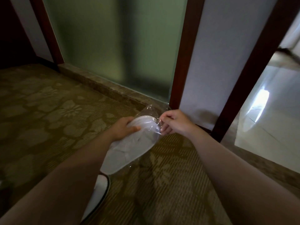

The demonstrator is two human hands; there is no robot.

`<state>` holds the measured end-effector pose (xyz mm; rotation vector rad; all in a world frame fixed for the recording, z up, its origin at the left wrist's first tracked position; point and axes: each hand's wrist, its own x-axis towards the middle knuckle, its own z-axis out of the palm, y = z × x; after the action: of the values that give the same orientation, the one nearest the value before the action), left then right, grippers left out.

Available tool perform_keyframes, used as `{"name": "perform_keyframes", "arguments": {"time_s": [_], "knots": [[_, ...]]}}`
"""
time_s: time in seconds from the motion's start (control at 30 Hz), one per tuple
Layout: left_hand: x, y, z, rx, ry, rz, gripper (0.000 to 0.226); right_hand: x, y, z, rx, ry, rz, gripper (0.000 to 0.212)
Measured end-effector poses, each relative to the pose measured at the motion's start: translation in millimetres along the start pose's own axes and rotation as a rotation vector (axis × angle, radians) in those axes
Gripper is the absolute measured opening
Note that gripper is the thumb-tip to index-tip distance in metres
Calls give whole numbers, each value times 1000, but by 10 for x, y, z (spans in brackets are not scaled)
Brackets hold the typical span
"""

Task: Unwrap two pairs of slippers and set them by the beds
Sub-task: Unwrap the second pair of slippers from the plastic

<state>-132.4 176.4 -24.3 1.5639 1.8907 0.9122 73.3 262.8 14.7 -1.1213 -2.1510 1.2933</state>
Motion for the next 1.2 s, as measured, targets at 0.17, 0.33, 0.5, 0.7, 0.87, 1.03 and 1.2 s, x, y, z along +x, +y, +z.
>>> {"name": "perform_keyframes", "arguments": {"time_s": [0.17,0.33,0.5,0.7,0.87,1.03,1.2], "knots": [[13,76,32,73,-30,49,41,-13,72,-56,12,-17,65,29],[10,112,55,226,-38,105,43,-31,154,-28,23,-51,52,24],[-5,77,71,368,-55,158,42,-12,216,-17,-242,-84,-36,42],[-12,-5,64,325,-43,106,49,15,207,116,-400,-62,-179,5],[16,17,111,278,-34,88,50,61,201,158,-420,21,-134,19],[101,22,183,389,61,17,55,90,303,161,-231,104,-16,14],[88,-139,261,471,169,-156,70,156,482,75,-6,258,120,21]]}}
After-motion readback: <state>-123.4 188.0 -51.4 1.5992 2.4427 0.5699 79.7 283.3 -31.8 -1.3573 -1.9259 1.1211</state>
